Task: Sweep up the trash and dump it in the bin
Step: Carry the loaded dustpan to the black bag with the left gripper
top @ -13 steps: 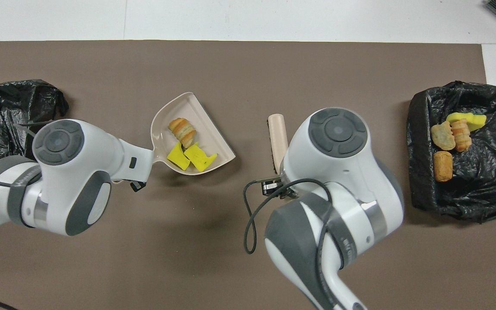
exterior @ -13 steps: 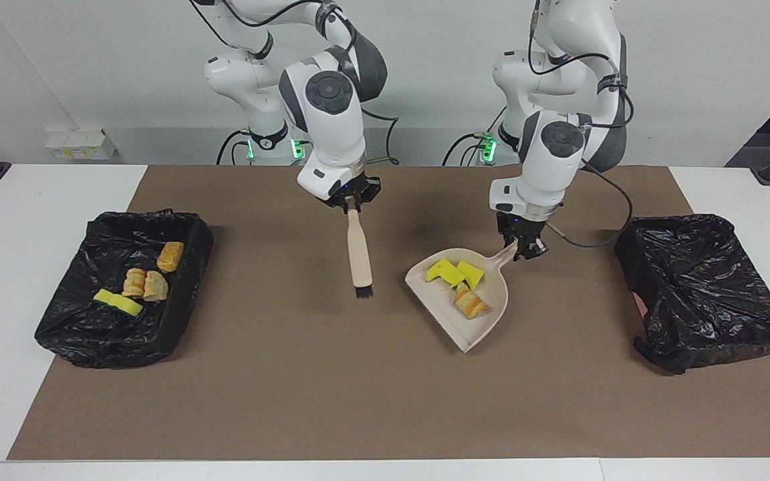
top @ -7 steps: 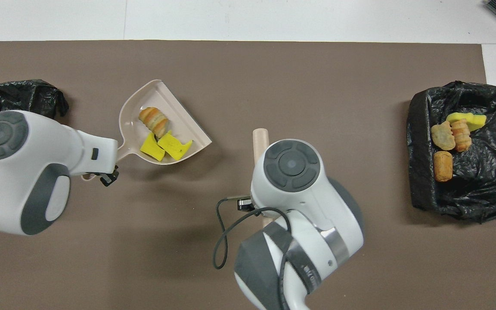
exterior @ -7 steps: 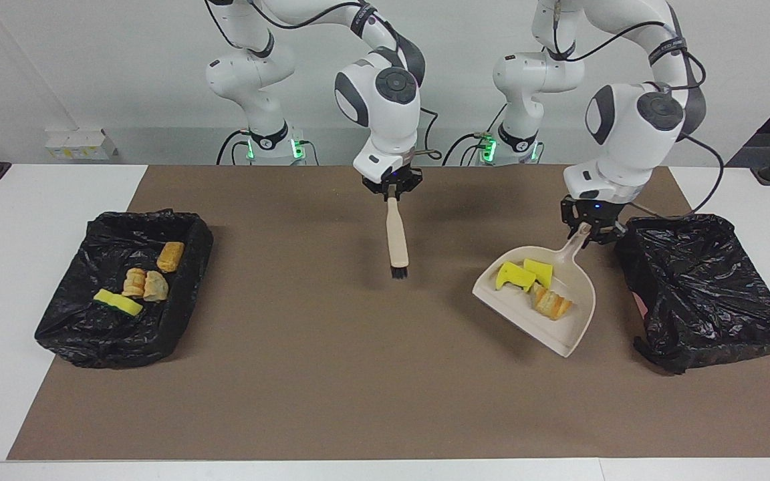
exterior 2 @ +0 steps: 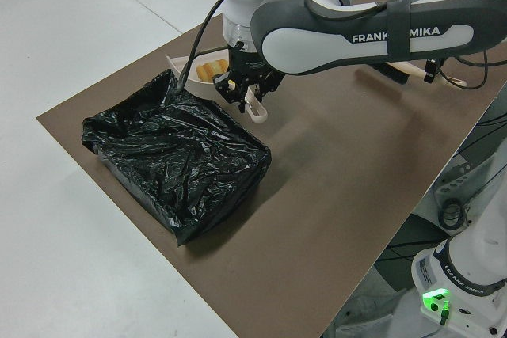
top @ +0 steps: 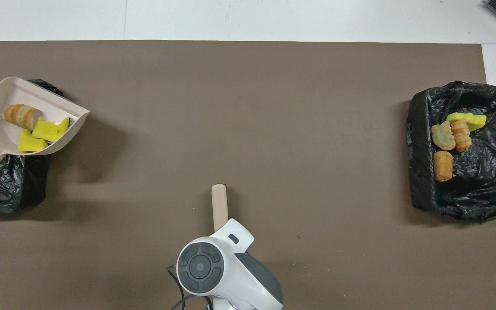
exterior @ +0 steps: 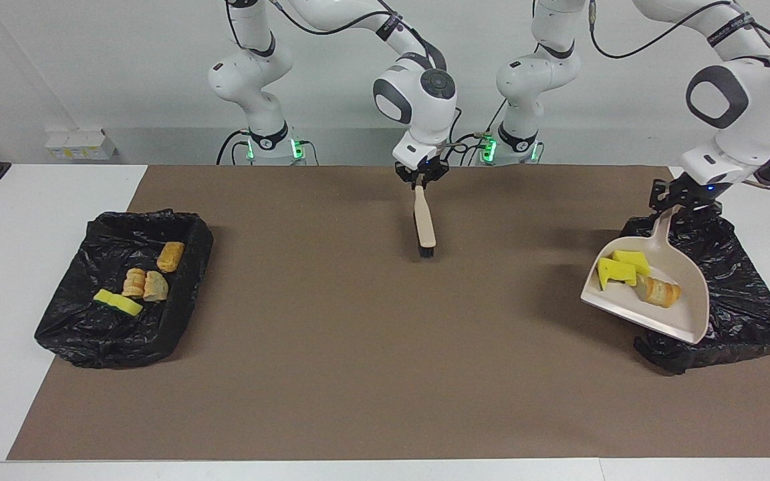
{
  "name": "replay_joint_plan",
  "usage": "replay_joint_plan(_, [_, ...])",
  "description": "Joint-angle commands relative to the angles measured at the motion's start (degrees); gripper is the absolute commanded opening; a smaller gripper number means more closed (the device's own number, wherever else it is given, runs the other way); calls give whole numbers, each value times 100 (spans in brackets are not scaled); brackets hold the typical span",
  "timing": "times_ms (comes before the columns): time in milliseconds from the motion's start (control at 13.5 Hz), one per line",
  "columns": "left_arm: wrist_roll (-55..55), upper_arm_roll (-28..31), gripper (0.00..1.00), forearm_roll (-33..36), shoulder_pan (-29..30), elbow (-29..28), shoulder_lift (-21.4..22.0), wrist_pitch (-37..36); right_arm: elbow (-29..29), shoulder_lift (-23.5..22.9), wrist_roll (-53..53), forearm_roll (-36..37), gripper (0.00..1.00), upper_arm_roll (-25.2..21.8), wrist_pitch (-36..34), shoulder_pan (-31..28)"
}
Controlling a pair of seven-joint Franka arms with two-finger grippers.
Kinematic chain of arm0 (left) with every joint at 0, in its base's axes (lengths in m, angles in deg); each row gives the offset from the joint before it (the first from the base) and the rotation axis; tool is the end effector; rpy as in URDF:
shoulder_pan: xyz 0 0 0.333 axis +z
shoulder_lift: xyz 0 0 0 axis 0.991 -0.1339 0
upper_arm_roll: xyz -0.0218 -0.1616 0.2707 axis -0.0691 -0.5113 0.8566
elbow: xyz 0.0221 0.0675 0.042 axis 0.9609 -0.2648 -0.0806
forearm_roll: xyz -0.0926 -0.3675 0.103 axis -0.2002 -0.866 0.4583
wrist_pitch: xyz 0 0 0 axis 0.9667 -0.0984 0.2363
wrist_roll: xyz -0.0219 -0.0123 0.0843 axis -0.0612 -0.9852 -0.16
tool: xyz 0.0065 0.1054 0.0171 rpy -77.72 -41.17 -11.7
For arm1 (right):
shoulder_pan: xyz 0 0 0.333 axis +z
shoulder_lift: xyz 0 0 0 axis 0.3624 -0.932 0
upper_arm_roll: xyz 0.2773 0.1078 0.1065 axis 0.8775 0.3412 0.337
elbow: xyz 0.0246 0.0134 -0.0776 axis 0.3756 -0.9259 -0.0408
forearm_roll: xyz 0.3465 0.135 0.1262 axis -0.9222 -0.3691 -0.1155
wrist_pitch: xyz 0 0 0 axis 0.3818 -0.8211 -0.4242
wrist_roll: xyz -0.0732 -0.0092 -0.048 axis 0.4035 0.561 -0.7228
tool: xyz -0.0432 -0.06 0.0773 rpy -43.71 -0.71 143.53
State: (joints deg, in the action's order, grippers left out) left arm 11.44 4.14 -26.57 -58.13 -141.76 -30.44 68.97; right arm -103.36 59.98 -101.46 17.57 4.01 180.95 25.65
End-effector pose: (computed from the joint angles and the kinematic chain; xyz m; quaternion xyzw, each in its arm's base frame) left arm 0.5233 0.1750 0.4904 0.9658 -0.2536 0.0089 0.0533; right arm 0.3381 0.4602 0.3506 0.9972 0.0181 -0.0714 0.0099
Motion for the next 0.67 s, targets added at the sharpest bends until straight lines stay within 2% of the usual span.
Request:
replay_joint_plan(0, [-714,-79,0,-100,621,809,-395,-394,-397,110,-372,87,0,-16,526,92])
replay_joint_plan(74, [-821,-35,0,-12,840,923,-431,-394,-389,101,-416,87,1,-8,502,92])
replay_joint_plan(148, [-961,-17,0,406,1008,1020,-484,-385,-337,101,-460,87,99,-16,432,92])
replay_joint_plan(223, [-1293,-8,0,1054,1158,1378,-676,-385,-66,57,-461,105,100,-25,57,92])
replay_joint_plan(371, [-1603,-17,0,1910,1177,2021,-1036,-490,479,31,-382,271,100,-34,-656,-57])
replay_joint_plan(520, [-1710,-78,0,2561,1080,2076,-1117,-395,709,100,-312,298,100,-43,-887,-233])
replay_joint_plan(594, [-1727,-87,0,3008,793,2102,-1178,-403,779,214,-172,298,100,-51,-974,-355])
